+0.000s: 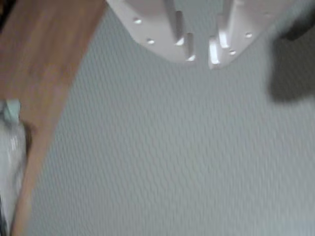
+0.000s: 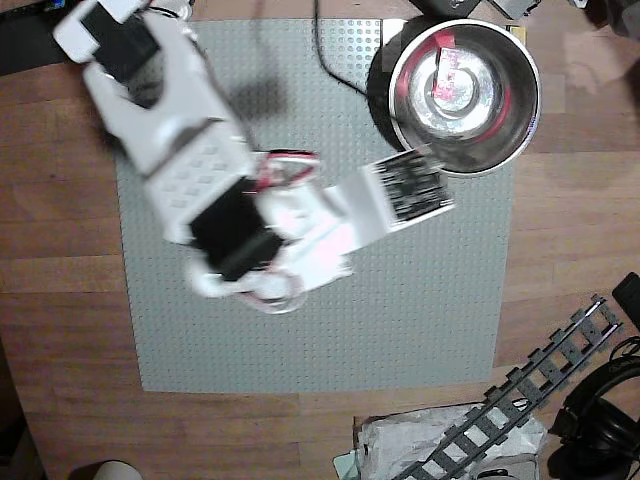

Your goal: Grasp a lego block and put it in the bin.

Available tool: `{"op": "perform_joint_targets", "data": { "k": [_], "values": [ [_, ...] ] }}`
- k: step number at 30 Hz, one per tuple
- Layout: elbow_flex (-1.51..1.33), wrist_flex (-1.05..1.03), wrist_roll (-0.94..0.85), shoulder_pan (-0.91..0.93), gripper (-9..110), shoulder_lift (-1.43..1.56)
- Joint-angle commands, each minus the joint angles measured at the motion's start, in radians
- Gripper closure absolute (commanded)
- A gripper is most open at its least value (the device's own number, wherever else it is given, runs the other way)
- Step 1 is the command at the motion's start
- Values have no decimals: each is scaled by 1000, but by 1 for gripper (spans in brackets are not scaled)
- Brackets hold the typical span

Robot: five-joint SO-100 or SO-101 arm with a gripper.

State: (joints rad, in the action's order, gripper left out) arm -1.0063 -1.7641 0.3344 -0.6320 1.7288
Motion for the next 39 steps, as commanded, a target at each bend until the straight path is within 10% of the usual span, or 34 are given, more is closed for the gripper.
{"op": "perform_joint_targets", "data": {
  "k": [1, 11, 39],
  "values": [
    [-57, 0, -114, 146, 102, 167],
    [-525, 173, -341, 545, 102, 787],
    [-1514, 328, -327, 704, 102, 1717]
  ]
}}
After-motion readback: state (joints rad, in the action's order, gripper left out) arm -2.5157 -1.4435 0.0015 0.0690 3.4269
